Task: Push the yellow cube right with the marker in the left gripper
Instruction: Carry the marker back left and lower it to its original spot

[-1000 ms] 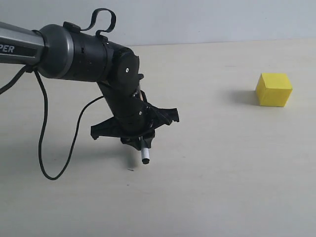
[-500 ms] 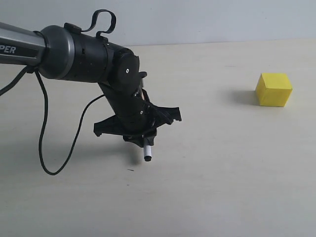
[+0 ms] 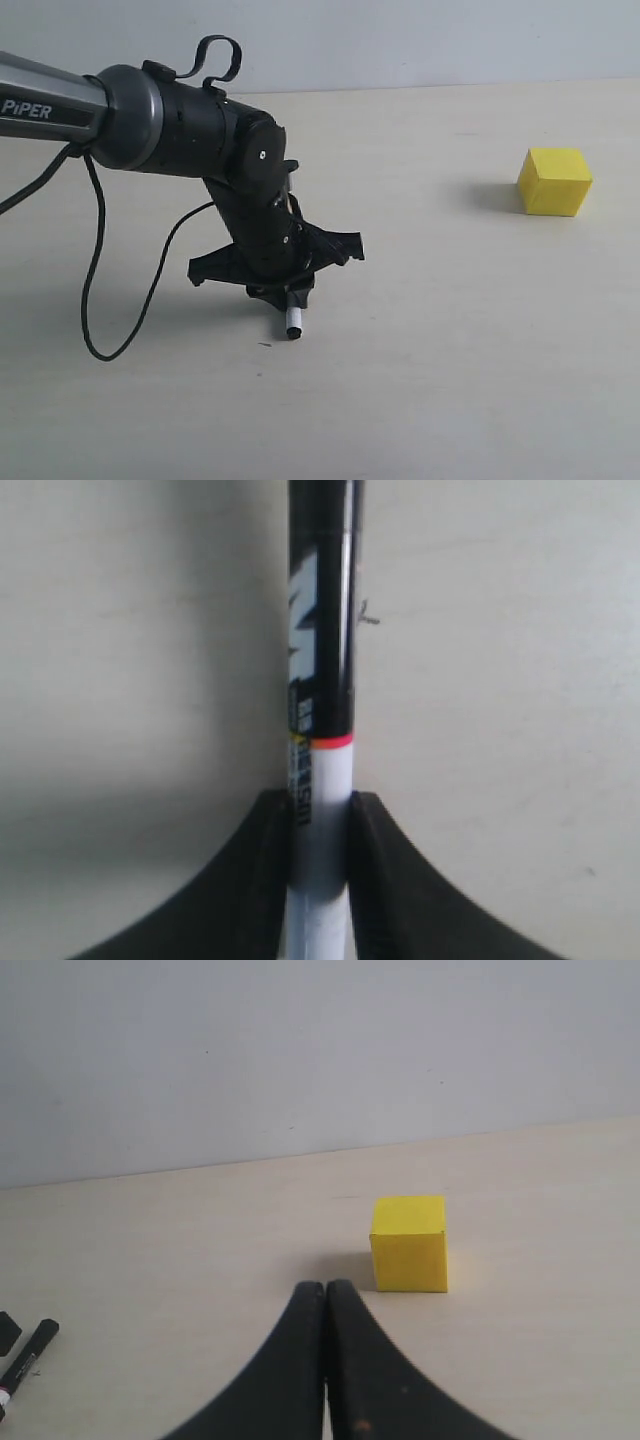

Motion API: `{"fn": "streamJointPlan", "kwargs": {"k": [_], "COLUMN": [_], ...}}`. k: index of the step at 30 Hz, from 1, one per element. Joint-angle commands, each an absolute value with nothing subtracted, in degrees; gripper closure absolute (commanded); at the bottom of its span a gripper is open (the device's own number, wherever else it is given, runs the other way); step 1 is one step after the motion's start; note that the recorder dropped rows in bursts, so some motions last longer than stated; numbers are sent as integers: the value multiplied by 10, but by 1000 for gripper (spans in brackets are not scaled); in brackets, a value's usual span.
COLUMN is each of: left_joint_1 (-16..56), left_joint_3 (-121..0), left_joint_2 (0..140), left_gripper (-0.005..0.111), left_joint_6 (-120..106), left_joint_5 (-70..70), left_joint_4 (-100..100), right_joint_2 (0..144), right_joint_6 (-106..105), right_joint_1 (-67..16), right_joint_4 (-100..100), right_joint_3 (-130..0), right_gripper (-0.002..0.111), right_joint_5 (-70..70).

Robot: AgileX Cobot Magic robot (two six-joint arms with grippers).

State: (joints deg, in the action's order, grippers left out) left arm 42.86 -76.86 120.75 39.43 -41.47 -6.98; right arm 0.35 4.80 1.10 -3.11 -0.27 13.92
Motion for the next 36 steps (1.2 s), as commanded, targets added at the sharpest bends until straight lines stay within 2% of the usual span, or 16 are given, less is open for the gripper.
{"fn": "streamJointPlan", "kwargs": {"k": [1, 12, 14, 17, 20, 36], "left_joint_1": [429, 429, 429, 429, 429, 429], "left_joint_3": [-767, -767, -767, -767, -767, -767], "left_joint_2": [1219, 1220, 1220, 1220, 1220, 1220], "left_gripper": [107, 107, 101, 76, 64, 64], "left_joint_6": [392, 392, 392, 392, 392, 392], "left_joint_5": [-418, -418, -418, -418, -418, -418], "left_joint_4": [-79, -79, -79, -79, -79, -79], "right_joint_2": [0, 0, 0, 0, 0, 0], "right_joint_6": [46, 46, 46, 46, 46, 46], "right_joint_1": [14, 14, 14, 14, 14, 14], "right_joint_4": [-30, -29, -29, -29, -29, -29], "right_joint_3": [0, 0, 0, 0, 0, 0], "right_gripper": [108, 108, 108, 108, 108, 108], "right_joint_5": [135, 136, 136, 136, 136, 136]}}
